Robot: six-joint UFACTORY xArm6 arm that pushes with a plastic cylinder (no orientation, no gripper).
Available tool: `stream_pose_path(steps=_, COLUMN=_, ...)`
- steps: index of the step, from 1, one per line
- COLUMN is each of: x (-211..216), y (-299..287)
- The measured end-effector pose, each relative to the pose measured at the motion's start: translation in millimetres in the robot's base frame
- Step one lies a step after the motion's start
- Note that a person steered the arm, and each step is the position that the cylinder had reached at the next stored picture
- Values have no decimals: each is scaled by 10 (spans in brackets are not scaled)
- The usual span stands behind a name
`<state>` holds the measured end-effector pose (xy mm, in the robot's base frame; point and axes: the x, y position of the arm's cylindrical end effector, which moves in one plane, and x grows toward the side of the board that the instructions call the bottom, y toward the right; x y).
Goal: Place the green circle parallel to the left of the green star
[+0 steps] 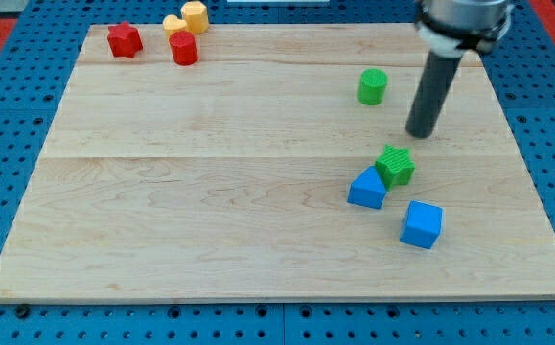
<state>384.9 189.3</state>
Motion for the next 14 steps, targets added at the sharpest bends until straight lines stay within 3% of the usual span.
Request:
stream_pose_path(steps=1, x=-639, y=-79)
stream_pose_path(steps=2, x=-939, y=-314)
stream_pose_path(steps=3, x=-790, y=-1066)
stream_pose_path(steps=4, x=-443, y=-1232)
stream_pose_path(steps=5, x=-976, y=-1160)
stream_pose_path(steps=6, x=-951, y=-552)
stream_pose_path(steps=8, x=-212, y=-928)
stream_pose_path(steps=12, x=1084, y=-650)
stream_pose_path(steps=14, x=587, y=-488)
